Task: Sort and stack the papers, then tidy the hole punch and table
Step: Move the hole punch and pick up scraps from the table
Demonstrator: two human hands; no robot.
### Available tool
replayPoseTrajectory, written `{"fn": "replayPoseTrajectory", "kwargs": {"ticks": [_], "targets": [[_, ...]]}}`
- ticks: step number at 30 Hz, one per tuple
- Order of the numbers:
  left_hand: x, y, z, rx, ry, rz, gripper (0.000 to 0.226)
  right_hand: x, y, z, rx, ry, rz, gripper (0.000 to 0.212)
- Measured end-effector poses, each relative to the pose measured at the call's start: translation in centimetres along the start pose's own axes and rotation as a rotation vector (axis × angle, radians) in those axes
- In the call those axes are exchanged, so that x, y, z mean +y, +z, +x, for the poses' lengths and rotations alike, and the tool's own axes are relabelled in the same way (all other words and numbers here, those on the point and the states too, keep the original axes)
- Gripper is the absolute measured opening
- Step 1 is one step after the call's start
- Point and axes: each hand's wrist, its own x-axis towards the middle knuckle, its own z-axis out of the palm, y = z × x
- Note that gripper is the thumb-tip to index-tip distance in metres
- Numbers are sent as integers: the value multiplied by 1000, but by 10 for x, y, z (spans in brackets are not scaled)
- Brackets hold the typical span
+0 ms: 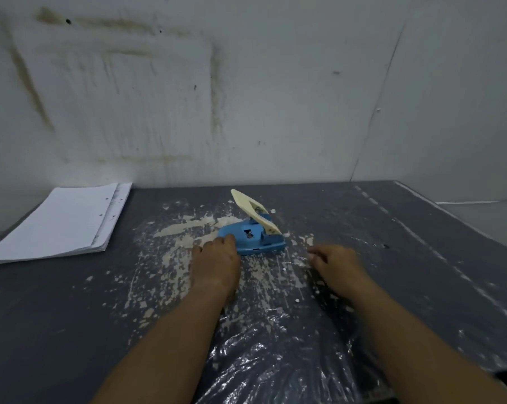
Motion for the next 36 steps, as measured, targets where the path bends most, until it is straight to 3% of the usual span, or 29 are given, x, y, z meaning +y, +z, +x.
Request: {"fn": "replayPoseTrajectory", "kwargs": {"ticks": [3, 7, 9, 13, 16, 24, 28, 31, 36], "targets": [[14, 0, -11, 90, -5, -10, 34, 12, 0, -12, 67, -16, 68, 29], [41, 2, -18, 19, 316, -103, 29, 22, 2, -17, 146, 14, 264, 27], [54, 1, -17, -23, 395, -76, 30, 24, 4, -19, 186, 108, 535, 27], [72, -1, -8, -83, 391, 40, 28, 23, 7, -25, 191, 387, 1428, 38], [80, -2, -2, -127, 363, 53, 18, 29, 7, -30, 182, 458, 1715, 55], [95, -14, -8, -222, 334, 51, 21, 31, 7, -30, 176, 508, 1769, 55], [108, -24, -18, -240, 257, -451, 8, 23, 7, -30, 174, 526, 1778, 58], [130, -36, -26, -269, 293, -757, 9, 17, 10, -32, 151, 552, 1819, 60], [147, -45, -31, -400, 468, -728, 18, 18, 11, -33, 81, 613, 1907, 67]]}}
